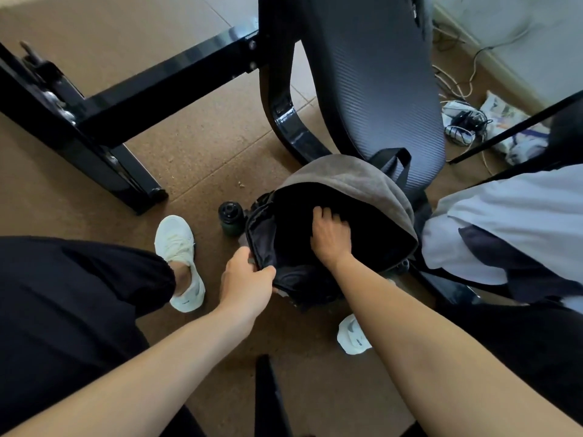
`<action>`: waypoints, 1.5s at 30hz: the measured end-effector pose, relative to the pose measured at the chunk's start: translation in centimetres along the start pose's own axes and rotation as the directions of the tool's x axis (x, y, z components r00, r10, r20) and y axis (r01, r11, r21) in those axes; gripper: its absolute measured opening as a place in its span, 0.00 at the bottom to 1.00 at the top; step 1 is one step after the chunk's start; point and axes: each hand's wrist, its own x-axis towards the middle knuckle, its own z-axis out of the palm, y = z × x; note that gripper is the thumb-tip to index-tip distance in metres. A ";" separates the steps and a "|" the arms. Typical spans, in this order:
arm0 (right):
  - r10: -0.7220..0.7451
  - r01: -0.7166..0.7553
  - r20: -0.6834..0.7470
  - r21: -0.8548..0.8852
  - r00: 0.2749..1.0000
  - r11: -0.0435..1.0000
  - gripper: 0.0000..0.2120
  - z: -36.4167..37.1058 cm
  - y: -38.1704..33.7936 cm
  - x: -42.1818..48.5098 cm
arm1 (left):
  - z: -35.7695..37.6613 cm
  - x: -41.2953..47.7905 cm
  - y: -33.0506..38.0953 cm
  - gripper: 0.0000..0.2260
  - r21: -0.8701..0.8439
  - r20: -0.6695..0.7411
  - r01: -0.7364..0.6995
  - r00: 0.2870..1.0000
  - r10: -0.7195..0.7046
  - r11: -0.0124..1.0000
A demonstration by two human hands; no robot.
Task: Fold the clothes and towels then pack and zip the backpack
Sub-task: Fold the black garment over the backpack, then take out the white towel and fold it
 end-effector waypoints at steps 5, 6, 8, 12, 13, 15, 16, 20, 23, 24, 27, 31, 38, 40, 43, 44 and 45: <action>-0.163 -0.059 0.510 0.392 0.845 0.918 0.40 2.6 -0.5 1.1 | 0.2 0.0 -0.5 0.18 0.047 0.009 -0.057 0.998 0.057 0.997; -0.183 -0.080 0.530 0.435 0.828 0.897 0.40 2.8 -0.6 1.1 | 0.2 -0.1 -0.4 0.19 0.056 0.009 -0.056 0.998 0.056 0.997; -0.171 -0.099 0.517 0.454 0.839 0.886 0.42 2.9 -0.8 0.7 | 0.1 -0.4 -0.3 0.19 0.069 0.013 -0.046 0.999 0.045 0.997; -0.131 -0.076 0.450 0.413 0.883 0.907 0.40 2.2 -1.1 -1.0 | 0.0 -1.0 -0.3 0.26 0.075 0.023 0.007 1.000 -0.009 0.997; -0.133 -0.055 0.418 0.408 0.898 0.911 0.39 1.9 -1.2 -1.7 | -0.1 -1.0 -0.6 0.25 0.085 0.019 0.014 1.000 -0.016 0.996; -0.148 -0.004 0.346 0.403 0.927 0.915 0.37 1.4 -1.5 -3.2 | -0.1 -1.1 -0.8 0.25 0.105 0.011 0.013 1.000 -0.015 0.994; -0.158 0.016 0.318 0.407 0.935 0.913 0.36 1.3 -1.4 -4.0 | 0.0 -1.1 -0.8 0.25 0.112 0.011 0.015 1.000 -0.016 0.994; -0.198 0.113 0.193 0.382 0.961 0.917 0.34 0.1 -0.1 -7.1 | 0.3 -1.1 -0.8 0.29 0.120 0.018 0.011 1.000 -0.013 0.993; -0.257 0.229 0.055 0.300 0.965 0.926 0.31 -1.8 1.7 -8.8 | 0.7 -0.7 -0.9 0.27 0.102 0.013 -0.015 1.000 0.014 0.995; -0.267 0.253 0.012 0.280 0.964 0.926 0.30 -2.6 2.6 -9.2 | 0.9 -0.5 -0.8 0.26 0.084 0.021 -0.020 1.000 0.018 0.996; -0.240 0.261 -0.107 0.280 0.965 0.924 0.23 -5.2 5.9 -10.1 | 1.6 -0.1 -0.3 0.26 0.040 0.057 -0.040 0.998 0.038 0.998; -0.189 0.258 -0.234 0.313 0.954 0.914 0.15 -8.0 10.8 -10.8 | 3.3 0.7 1.5 0.19 0.011 0.116 -0.087 0.990 0.085 0.996; 0.034 0.154 -0.358 0.483 0.933 0.862 0.06 -10.5 15.9 -12.8 | 9.4 3.3 6.9 0.31 -0.090 0.104 -0.011 0.994 0.020 0.996; 0.166 0.066 -0.329 0.593 0.930 0.803 0.05 -10.3 16.9 -13.9 | 11.8 3.7 8.5 0.23 -0.122 0.112 0.021 0.994 -0.007 0.992; 0.447 -0.101 -0.188 0.830 0.874 0.548 0.03 -10.0 18.1 -15.5 | 15.5 4.5 10.6 0.09 -0.090 0.114 0.011 0.993 0.000 0.996; 0.537 -0.152 -0.115 0.892 0.836 0.426 0.02 -9.8 18.5 -15.9 | 16.5 4.7 11.0 0.09 -0.065 0.137 0.002 0.991 0.007 0.998; 0.613 -0.186 -0.033 0.939 0.789 0.291 0.02 -9.4 19.1 -16.2 | 17.5 5.1 11.2 0.14 -0.043 0.166 0.000 0.986 0.007 0.999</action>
